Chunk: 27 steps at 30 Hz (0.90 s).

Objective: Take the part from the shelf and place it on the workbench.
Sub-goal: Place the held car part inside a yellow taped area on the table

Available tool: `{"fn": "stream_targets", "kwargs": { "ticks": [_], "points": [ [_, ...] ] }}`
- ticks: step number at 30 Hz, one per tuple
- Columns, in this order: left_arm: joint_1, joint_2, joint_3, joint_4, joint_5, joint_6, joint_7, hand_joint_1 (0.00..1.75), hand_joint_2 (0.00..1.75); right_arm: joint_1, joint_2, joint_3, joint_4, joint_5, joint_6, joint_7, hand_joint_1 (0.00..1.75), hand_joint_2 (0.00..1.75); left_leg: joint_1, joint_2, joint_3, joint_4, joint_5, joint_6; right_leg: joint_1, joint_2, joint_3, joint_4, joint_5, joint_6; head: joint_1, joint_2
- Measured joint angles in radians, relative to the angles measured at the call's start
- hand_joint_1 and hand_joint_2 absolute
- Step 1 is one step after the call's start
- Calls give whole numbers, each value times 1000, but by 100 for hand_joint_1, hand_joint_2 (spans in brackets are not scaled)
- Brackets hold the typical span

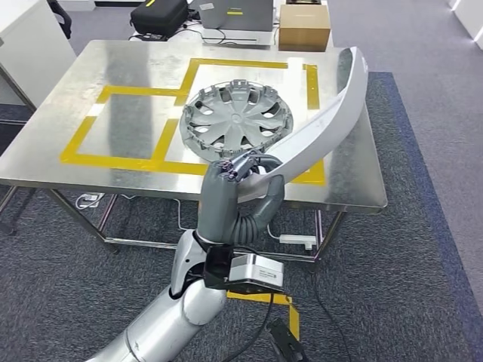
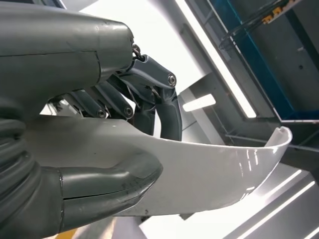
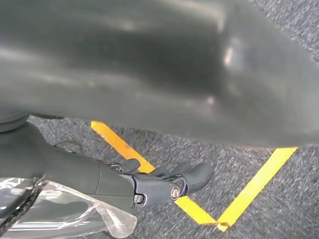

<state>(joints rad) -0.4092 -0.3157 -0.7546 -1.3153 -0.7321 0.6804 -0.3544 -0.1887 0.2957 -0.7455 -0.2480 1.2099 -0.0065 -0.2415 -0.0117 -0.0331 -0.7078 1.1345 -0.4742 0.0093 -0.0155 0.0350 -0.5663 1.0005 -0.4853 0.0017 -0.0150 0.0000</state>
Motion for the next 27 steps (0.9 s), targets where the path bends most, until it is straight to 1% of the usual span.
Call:
{"fn": "stream_targets", "kwargs": {
  "ticks": [1, 2, 3, 4, 5, 6, 7, 8, 9, 11, 12, 13, 14, 15, 17, 18, 19, 20, 21, 22, 23, 24, 25, 27],
  "points": [
    [0, 1, 0, 0, 0, 0, 0, 175, 175, 1, 0, 0, 0, 0, 0, 0, 0, 0, 3, 14, -30, 72, -37, -6, 1, -7, 0, 0, 0, -2, -2, 0],
    [0, 1, 0, 0, 1, 0, 0, 175, 175, 3, -1, 0, 0, 0, 0, 0, 0, 0, 7, 20, -56, 137, -66, -10, 1, -14, -1, 0, -1, -2, -2, 0],
    [1, 2, 0, 0, 2, 0, 0, 175, 175, 4, -1, -1, 0, 0, 0, 0, 0, 0, 10, 22, -68, 174, -76, -13, 1, -20, -1, 0, -1, -2, -2, 0],
    [1, 2, 0, 0, 2, 0, 0, 175, 175, 5, -1, -1, 0, 0, 0, 0, 0, 0, 13, 23, -60, 170, -68, -14, 1, -25, -1, 1, -1, -2, -2, 0],
    [1, 2, 0, 0, 2, 0, 0, 175, 175, 4, -1, -1, 0, 0, 0, 0, 0, 0, 14, 24, -33, 127, -44, -14, 1, -28, -1, 1, -1, -1, -2, 0],
    [1, 2, 0, 0, 2, 0, 0, 175, 175, 4, -1, 0, 0, 0, 0, 0, 0, 0, 15, 25, 9, 56, -13, -12, 1, -30, 1, 1, -2, 0, -2, 0],
    [0, 2, 0, 0, 2, 0, 0, 175, 175, 3, -1, 0, 0, 0, 0, 0, 0, 0, 14, 26, 51, -15, 9, -9, 3, -31, 1, 2, -3, 3, -2, 0],
    [0, 2, 0, 0, 1, 0, 0, 175, 175, 2, -1, 0, 0, 0, 0, 0, 0, 0, 13, 27, 80, -69, 22, -6, 4, -32, 1, 2, -4, 7, -1, 0],
    [0, 2, 0, 0, 0, 0, 0, 175, 175, 2, -1, 0, 0, 0, 0, 0, 0, 0, 11, 27, 97, -102, 26, -2, 5, -32, 1, 3, -5, 12, -1, 0],
    [1, 1, 0, 0, 0, 0, 0, 175, 175, 1, -1, 0, 0, 0, 0, 0, 0, 0, 7, 26, 100, -114, 24, 7, 4, -33, 1, -1, -4, 25, -1, 0],
    [1, 1, 0, 0, 0, 0, 0, 175, 175, 1, -1, 0, 0, 0, 0, 0, 0, 0, 8, 26, 103, -119, 26, 12, 2, -34, 0, -1, -7, 31, 0, 0],
    [0, 0, 0, 0, 0, 0, 0, 175, 175, 0, -1, 0, 0, 0, 0, 0, 0, 0, 9, 26, 106, -125, 29, 19, 1, -34, -5, 8, -16, 36, 0, 0],
    [0, -1, -1, 0, 0, 0, 0, 175, 175, 0, -1, 0, 0, 0, 0, 0, 0, 0, 11, 27, 109, -130, 31, 25, 1, -34, -20, 37, -35, 40, 2, 0],
    [0, -1, -1, 0, 0, 0, 0, 175, 175, 0, -1, 0, 0, 0, 0, 0, 0, 0, 12, 27, 111, -133, 33, 30, 0, -34, -46, 89, -62, 42, 4, 0],
    [0, -1, -1, 0, 0, -1, 0, 175, 175, 1, -2, 0, 0, 0, 0, 0, 0, 0, 11, 28, 110, -133, 32, 34, 0, -34, -116, 228, -119, 47, 6, 0],
    [0, -1, -1, 0, 0, -1, 0, 175, 175, 3, -2, 0, 0, 0, 0, 0, 0, 0, 10, 27, 110, -133, 32, 34, 0, -34, -143, 275, -129, 48, 6, 0],
    [0, -1, -1, 0, 0, -1, 0, 175, 175, 4, -2, 0, 0, 0, 0, 0, 0, 0, 10, 27, 110, -133, 31, 34, 0, -34, -152, 285, -119, 49, 6, 0],
    [0, -1, -1, 0, 0, -1, 0, 175, 175, 4, -2, 0, 0, 0, 0, 0, 0, 0, 10, 26, 111, -132, 31, 34, 0, -34, -140, 253, -91, 49, 6, 0],
    [0, -1, -1, 0, 0, -1, 0, 175, 175, 3, -2, 0, 0, 0, 0, 0, 0, 0, 10, 25, 112, -131, 29, 32, -1, -34, -111, 188, -52, 49, 6, 0],
    [0, -1, -1, 0, 0, -1, 0, 175, 175, 2, -2, 0, 0, 0, 0, 0, 0, 0, 9, 25, 112, -129, 27, 29, -2, -34, -77, 116, -22, 48, 6, 0],
    [0, -1, -1, 0, 0, -1, 0, 175, 175, 1, -2, 0, 0, 0, 0, 0, 0, 0, 7, 24, 110, -125, 25, 25, -2, -33, -47, 57, -2, 46, 6, 0],
    [0, -1, -1, 0, 0, -1, 0, 175, 175, 1, -2, 0, 0, 0, 0, 0, 0, 0, 5, 23, 108, -121, 23, 21, -2, -32, -28, 21, 7, 43, 6, 0],
    [0, -1, -1, 0, 0, -1, 0, 175, 175, 1, -2, 0, 0, 0, 0, 0, 0, 0, 3, 23, 105, -119, 23, 16, -1, -31, -21, 8, 5, 39, 6, 0],
    [0, -1, -1, 0, 0, -1, 0, 175, 175, 2, -2, 0, 0, 0, 0, 0, 0, 0, 4, 23, 104, -118, 22, 8, 0, -30, -21, 6, 7, 27, 5, 0]
  ]
}}
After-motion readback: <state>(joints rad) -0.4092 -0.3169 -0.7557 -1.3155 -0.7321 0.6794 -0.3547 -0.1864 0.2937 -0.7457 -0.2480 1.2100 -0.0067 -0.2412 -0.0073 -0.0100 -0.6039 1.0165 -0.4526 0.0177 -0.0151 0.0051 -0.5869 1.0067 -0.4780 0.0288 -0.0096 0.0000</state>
